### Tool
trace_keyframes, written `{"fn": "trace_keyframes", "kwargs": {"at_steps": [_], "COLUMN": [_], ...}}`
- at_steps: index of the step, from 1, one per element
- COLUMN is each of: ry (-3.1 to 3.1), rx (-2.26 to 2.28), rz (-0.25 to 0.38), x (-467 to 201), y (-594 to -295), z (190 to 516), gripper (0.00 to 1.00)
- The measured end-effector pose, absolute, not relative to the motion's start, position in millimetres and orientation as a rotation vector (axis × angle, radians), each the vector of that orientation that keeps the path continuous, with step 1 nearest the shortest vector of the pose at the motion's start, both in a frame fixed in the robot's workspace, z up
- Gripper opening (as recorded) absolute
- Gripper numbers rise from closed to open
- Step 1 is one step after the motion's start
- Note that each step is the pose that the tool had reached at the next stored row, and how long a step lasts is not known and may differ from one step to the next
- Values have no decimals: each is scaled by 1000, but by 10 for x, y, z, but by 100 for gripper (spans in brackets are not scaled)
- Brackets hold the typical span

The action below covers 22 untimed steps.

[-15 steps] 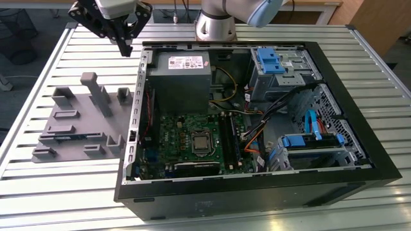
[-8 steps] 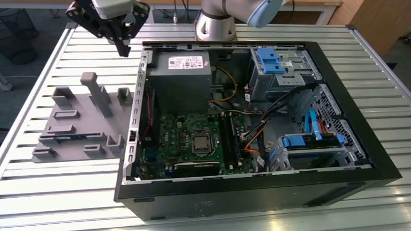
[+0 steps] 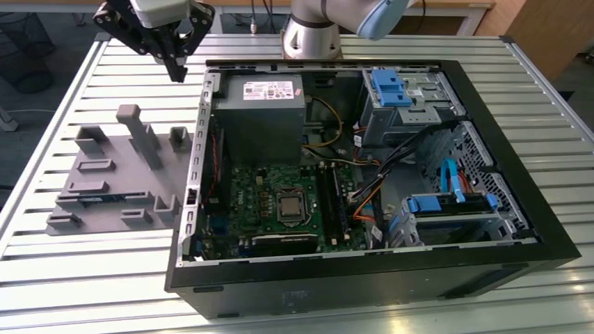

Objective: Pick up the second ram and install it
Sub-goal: 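Reach for the second ram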

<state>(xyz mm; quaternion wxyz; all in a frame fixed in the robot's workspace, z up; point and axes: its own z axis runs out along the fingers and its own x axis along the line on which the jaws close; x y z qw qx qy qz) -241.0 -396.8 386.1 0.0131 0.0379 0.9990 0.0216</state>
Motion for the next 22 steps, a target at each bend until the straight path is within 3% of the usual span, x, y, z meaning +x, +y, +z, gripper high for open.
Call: {"fn": "trace_keyframes", "kwargs": {"at_steps": [22], "ry": [3113], "rx": [118], "rz": [67], "x": [-2476], "y": [-3968], "z": [3851], "gripper": [11]}}
